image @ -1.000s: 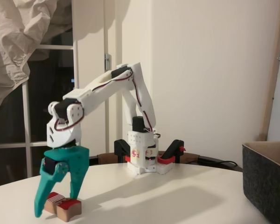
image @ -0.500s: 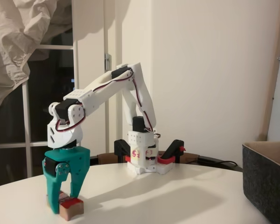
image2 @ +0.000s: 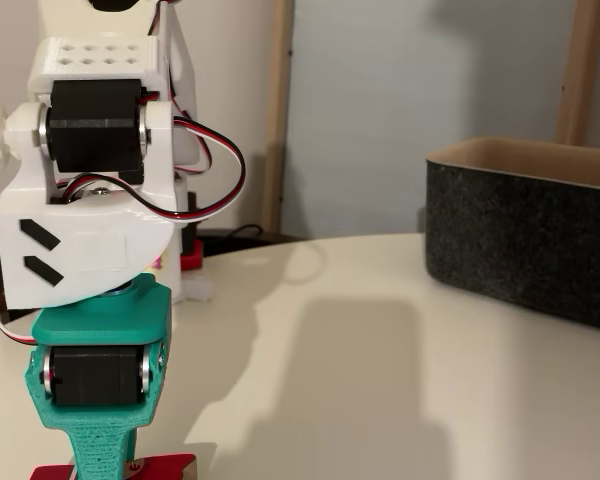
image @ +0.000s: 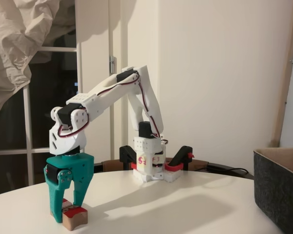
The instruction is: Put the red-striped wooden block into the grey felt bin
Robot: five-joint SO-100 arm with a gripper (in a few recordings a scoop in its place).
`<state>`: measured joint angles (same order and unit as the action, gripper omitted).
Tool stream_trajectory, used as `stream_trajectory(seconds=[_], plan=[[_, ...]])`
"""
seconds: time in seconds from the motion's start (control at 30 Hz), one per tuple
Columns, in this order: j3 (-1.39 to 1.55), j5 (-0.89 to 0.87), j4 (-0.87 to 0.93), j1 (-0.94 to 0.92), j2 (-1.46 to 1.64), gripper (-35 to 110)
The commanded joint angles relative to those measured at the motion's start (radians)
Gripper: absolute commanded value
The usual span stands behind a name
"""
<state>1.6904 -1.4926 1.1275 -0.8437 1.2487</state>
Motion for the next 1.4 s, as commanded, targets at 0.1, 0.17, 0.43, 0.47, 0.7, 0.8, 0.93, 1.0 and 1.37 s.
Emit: stream_trajectory(seconds=[0.1,0.17,0.43,0.47,0.7,0.8,0.93,1.0,1.37], plan=[[-0.002,-0.006,0.006,-0.012,0.046,5],[-0.002,-0.009,0.006,-0.018,0.066,5],[0.0,-0.029,0.008,-0.051,0.184,6],[0.0,-0.031,0.008,-0.057,0.199,6],[0.0,-0.046,0.008,-0.084,0.319,6],[-0.002,-0.046,0.008,-0.092,0.382,6],[-0.003,-0.034,0.006,-0.098,0.486,6],[-0.003,-0.021,0.003,-0.098,0.54,7],[-0.002,0.026,-0.198,-0.057,0.75,7]])
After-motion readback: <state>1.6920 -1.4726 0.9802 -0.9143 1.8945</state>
